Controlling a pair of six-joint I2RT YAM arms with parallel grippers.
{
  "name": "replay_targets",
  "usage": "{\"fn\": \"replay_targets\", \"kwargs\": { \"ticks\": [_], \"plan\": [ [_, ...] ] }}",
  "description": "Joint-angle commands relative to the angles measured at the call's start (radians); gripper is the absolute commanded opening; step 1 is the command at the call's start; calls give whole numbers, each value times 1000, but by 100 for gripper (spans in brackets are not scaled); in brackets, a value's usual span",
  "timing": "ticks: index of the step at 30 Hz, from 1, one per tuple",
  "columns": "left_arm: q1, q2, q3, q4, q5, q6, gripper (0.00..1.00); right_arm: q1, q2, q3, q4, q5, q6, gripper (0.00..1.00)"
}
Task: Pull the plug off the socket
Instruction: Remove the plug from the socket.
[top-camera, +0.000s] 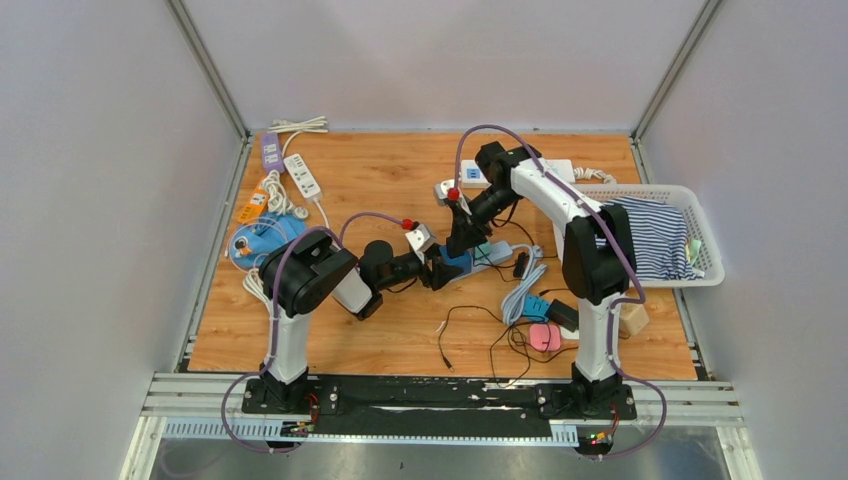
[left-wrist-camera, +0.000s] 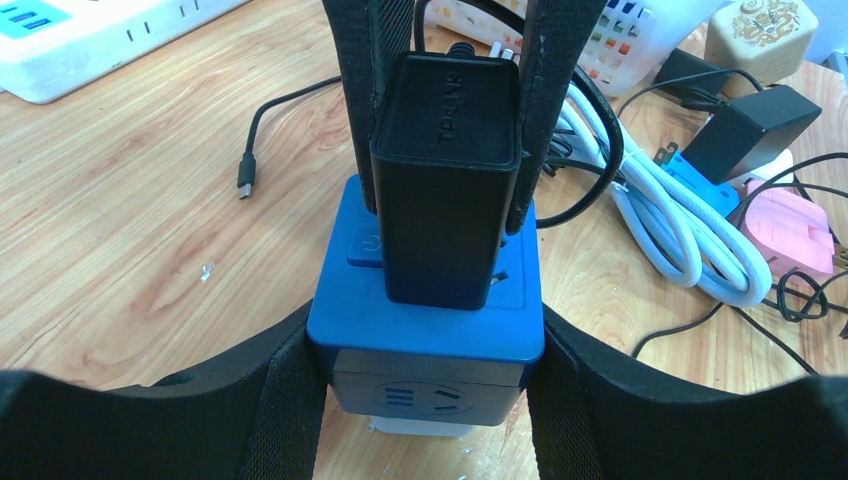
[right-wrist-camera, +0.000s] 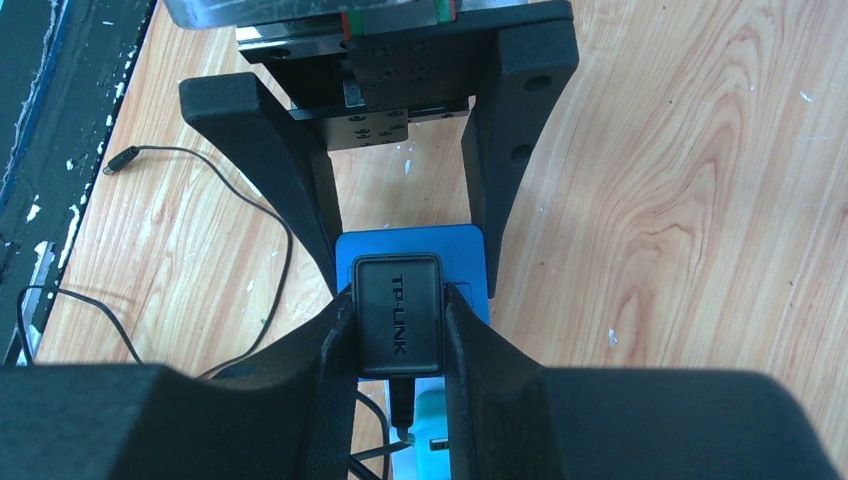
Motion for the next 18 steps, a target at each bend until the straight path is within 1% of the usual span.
{"fn": "replay_targets", "kwargs": {
  "ticks": [1,4,6,9,13,16,18],
  "plan": [
    [2,-7,0,-23,-52,32,0,48,23,-25,-128,-52,15,0],
    [2,-6,-1,-18,-50,34,0,95,20,0,-161,-91,-5,0],
    [1,-5,-1,-17,-48,34,0,99,23,23,-184,-99,-17,0],
    [2,-6,-1,-18,-46,34,0,73,24,21,-185,-70,-22,0],
    [2,-9,1,-32,-46,38,0,-2,31,13,-168,-42,-15,0],
    [2,-10,4,-39,-43,38,0,-29,12,-41,-80,38,25,0],
    [2,-9,7,-39,-39,36,0,-26,0,-73,-51,49,37,0]
  ]
}}
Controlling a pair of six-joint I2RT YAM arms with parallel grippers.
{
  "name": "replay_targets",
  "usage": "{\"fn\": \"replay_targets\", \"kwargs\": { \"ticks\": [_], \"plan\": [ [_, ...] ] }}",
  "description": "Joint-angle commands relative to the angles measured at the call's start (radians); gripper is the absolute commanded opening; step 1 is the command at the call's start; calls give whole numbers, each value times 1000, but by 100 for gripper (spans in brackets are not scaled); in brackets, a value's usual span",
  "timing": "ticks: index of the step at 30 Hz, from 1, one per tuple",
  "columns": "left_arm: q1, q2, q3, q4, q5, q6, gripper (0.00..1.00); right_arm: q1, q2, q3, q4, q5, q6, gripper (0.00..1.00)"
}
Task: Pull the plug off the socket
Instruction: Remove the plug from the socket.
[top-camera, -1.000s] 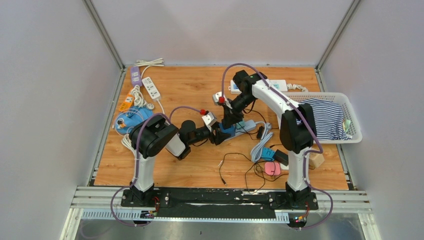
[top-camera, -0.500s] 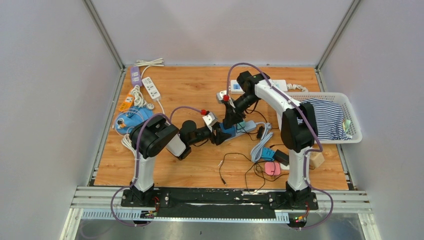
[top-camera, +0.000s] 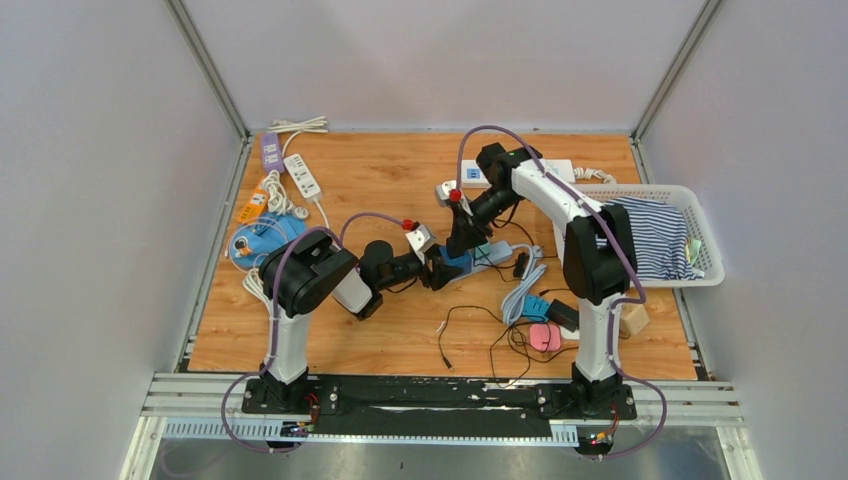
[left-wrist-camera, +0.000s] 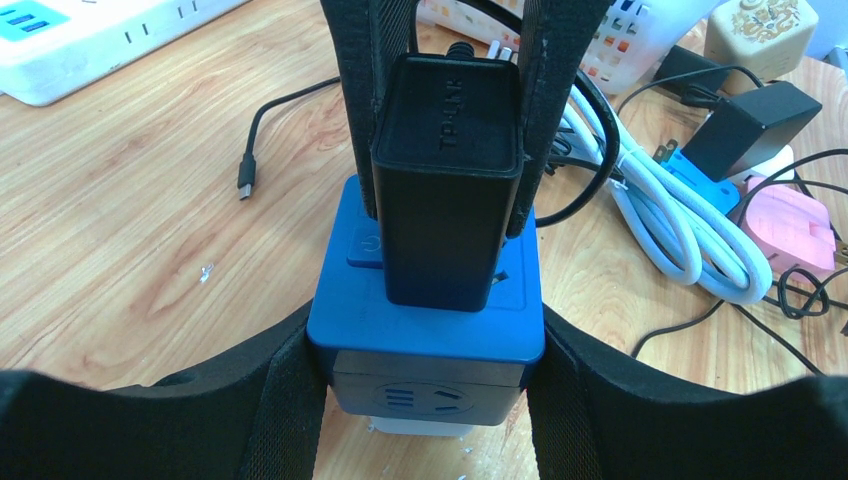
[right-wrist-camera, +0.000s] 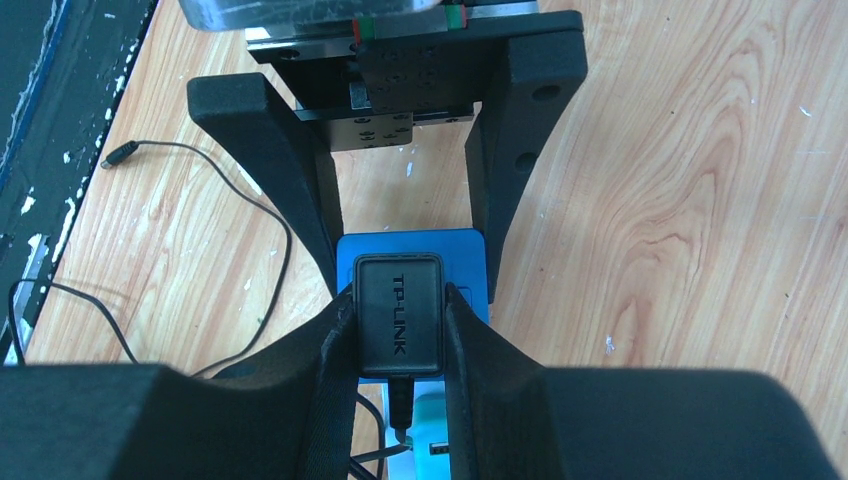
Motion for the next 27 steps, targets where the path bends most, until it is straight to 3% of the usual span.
{"fn": "replay_targets", "kwargs": {
  "ticks": [1,9,20,27],
  "plan": [
    [3,-6,8,-37,-39,29,0,-19,-2,-69,-45,36,75,0],
    [3,-3,12,-37,-31,27,0,104,17,30,-188,-47,-4,0],
    [2,-8,14,-53,-29,30,0,-61,13,-19,-108,15,43,0],
    [3,-6,15,-46,-26,25,0,32,18,-22,-102,-19,48,0]
  ]
}}
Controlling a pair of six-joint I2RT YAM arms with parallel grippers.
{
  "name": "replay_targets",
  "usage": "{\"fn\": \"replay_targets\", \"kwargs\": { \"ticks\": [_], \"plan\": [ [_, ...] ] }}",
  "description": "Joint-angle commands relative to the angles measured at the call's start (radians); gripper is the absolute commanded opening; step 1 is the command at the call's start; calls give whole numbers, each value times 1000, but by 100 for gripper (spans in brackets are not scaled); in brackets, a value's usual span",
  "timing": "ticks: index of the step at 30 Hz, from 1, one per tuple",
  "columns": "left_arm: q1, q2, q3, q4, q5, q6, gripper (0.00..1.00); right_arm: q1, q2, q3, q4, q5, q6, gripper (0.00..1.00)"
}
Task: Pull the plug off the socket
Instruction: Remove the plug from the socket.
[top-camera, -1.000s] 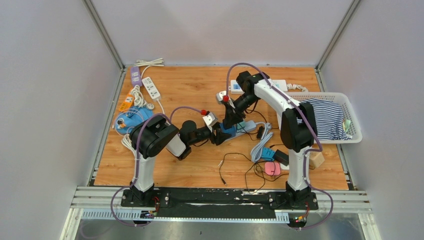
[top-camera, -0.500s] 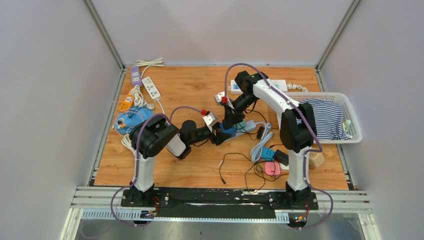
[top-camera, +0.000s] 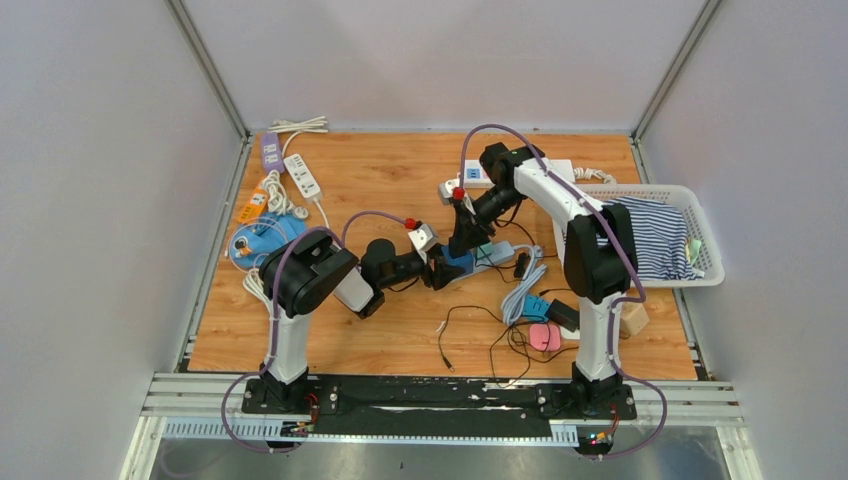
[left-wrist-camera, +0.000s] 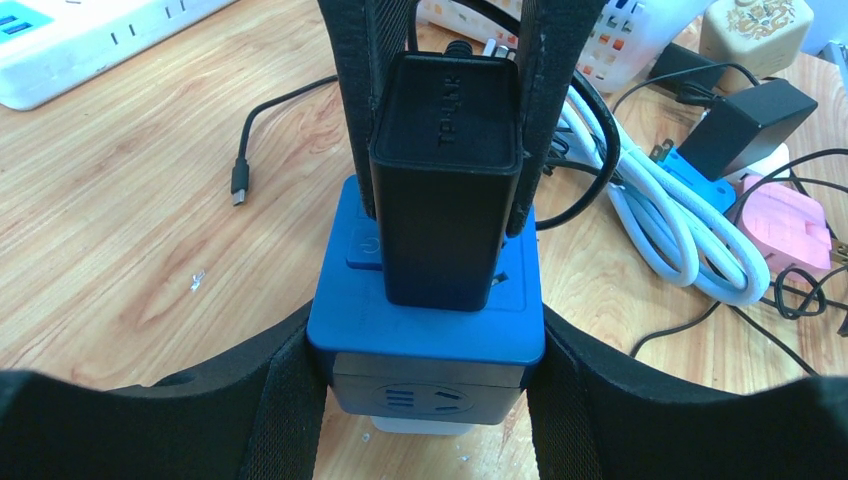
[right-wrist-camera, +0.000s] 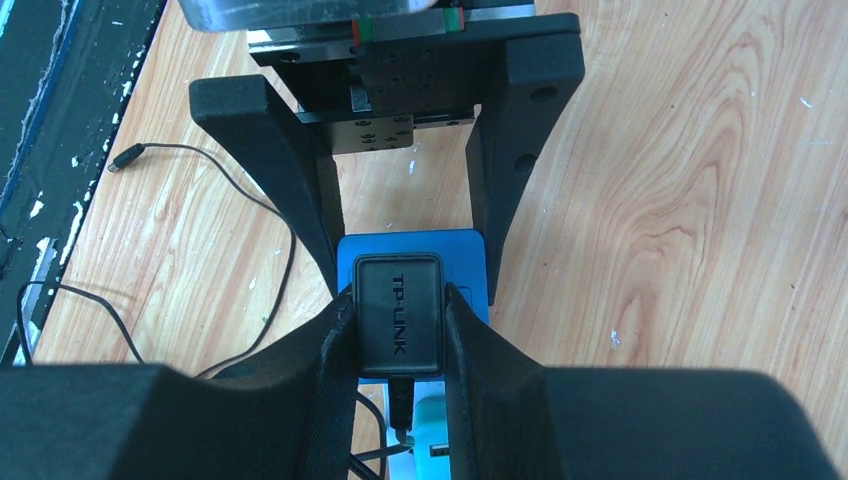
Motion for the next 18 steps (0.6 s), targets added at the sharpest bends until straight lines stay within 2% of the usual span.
{"fn": "replay_targets", "kwargs": {
  "ticks": [1,6,13,18],
  "plan": [
    [7,-5,-4,-21,-39,22,0,88,22,-5,-105,3,49,0],
    [7,-8,-6,-22,-41,25,0,136,24,87,-216,-8,-3,0],
    [7,-14,-6,-32,-43,30,0,6,13,37,-171,10,8,0],
    [7,-8,-5,-23,-43,27,0,18,18,15,-157,-22,5,0]
  ]
}}
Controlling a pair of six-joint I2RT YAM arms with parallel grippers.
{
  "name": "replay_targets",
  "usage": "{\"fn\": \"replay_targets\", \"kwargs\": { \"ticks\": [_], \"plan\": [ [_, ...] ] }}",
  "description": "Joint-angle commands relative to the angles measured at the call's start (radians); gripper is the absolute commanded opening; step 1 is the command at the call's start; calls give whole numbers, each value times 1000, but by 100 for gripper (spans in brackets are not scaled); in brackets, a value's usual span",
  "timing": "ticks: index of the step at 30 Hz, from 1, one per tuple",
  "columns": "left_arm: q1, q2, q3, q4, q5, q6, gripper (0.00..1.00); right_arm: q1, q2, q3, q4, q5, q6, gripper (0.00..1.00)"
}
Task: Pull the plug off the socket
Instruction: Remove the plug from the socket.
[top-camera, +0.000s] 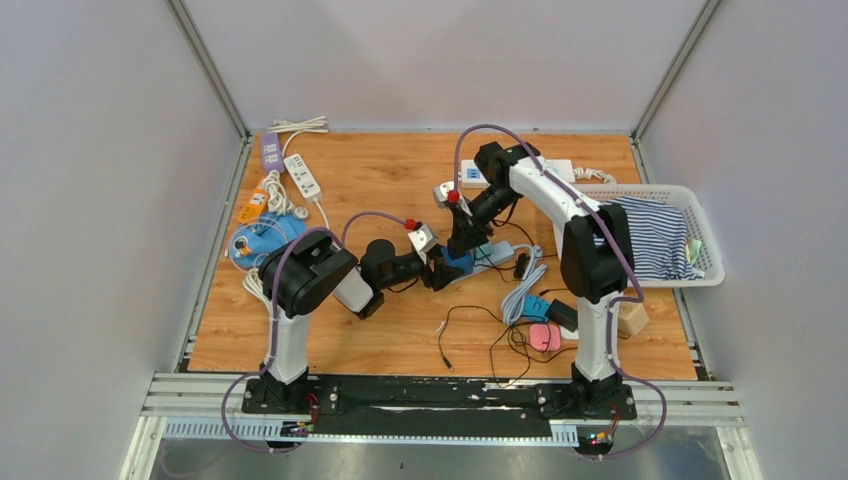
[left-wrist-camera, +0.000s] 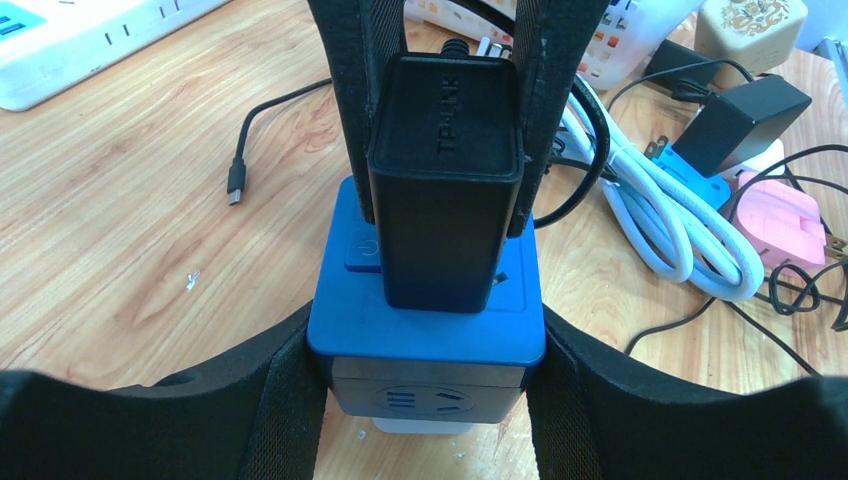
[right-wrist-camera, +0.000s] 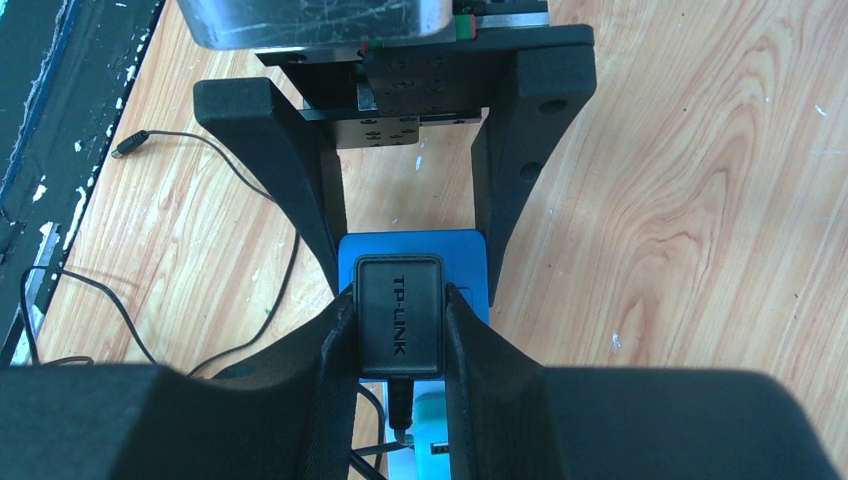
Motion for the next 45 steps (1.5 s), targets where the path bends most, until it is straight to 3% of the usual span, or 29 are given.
{"fn": "replay_targets", "kwargs": {
  "ticks": [1,7,17,28,38,45],
  "plan": [
    [7,-2,0,-20,-49,21,0,13,9,-24,-113,-66,27,0],
    [8,-1,-1,-15,-48,19,0,108,23,37,-202,-93,-34,0],
    [8,-7,0,-28,-49,24,0,-45,-19,-32,-132,-30,-15,0],
    [8,-1,4,-25,-45,21,0,105,3,36,-194,-81,-23,0],
    [7,-8,3,-37,-43,25,0,-38,1,0,-160,-56,-18,0],
    [8,-7,4,-34,-41,24,0,38,2,-4,-165,-93,-22,0]
  ]
}}
